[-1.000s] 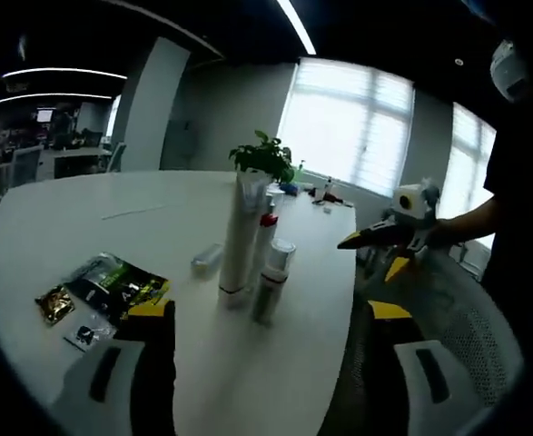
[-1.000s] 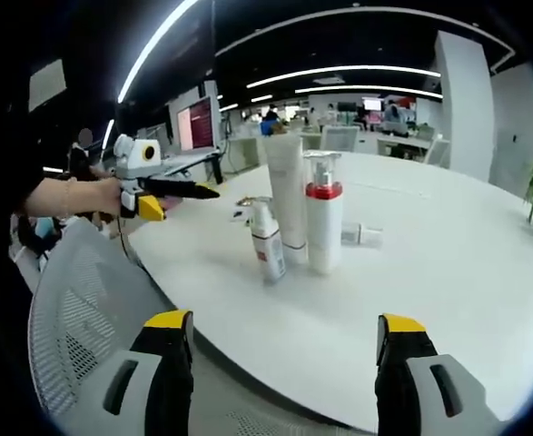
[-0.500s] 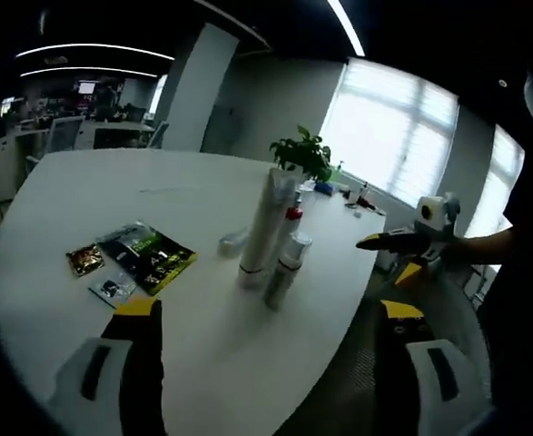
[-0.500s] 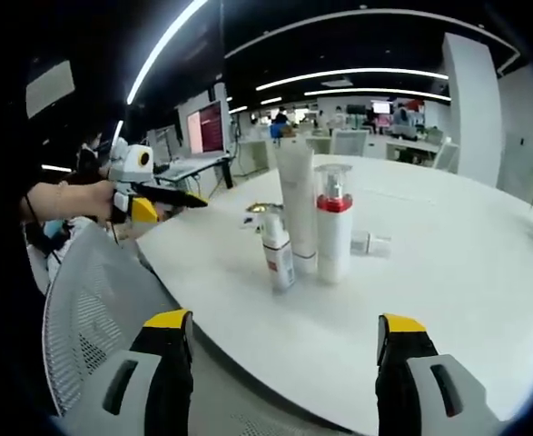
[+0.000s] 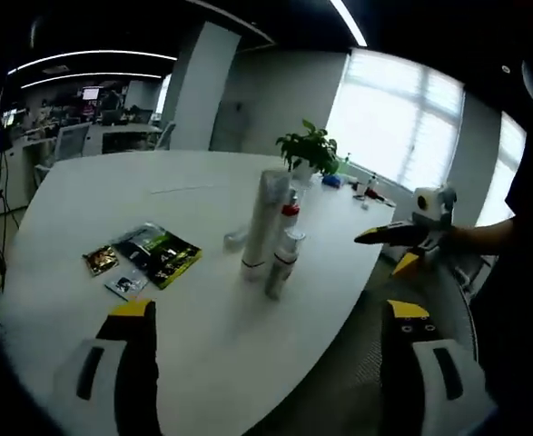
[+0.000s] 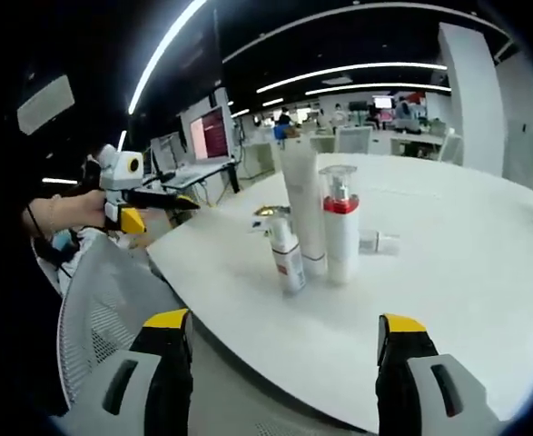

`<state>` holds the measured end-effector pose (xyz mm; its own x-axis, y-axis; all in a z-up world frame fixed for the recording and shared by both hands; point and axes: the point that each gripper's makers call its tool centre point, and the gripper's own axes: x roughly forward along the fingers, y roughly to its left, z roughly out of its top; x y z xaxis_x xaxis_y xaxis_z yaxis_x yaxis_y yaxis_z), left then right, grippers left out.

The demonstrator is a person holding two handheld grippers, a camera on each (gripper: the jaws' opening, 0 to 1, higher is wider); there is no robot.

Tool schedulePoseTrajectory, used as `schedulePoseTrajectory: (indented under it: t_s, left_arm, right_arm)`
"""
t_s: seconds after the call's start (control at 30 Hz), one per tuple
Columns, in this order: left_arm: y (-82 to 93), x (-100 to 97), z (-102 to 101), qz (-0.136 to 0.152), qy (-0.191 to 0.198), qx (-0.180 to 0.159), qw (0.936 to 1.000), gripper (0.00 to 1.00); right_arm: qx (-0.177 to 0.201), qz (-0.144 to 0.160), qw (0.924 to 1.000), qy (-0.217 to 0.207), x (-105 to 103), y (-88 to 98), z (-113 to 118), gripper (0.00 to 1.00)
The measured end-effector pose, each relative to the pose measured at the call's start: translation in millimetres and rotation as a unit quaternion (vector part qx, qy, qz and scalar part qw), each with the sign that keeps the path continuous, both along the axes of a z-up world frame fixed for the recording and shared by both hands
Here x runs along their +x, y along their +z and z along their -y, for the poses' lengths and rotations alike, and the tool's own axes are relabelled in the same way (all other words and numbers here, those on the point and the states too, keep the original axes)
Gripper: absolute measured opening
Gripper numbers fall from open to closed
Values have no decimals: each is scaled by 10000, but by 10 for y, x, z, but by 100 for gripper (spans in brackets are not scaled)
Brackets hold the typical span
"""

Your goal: Arrange the skincare products in the storage area until every visible bottle or jar stands upright without overlapping.

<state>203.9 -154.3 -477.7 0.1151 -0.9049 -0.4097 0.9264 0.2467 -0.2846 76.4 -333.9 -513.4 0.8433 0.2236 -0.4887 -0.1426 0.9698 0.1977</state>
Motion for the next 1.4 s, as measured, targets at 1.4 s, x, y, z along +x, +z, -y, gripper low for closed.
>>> schedulePoseTrajectory:
  t_s: [1.4]
  left_arm:
    - [-200,-70,-15,-287,416,358,9981,98]
  right_arm:
    - [232,-313,9988,307,-62,-89,-49,99]
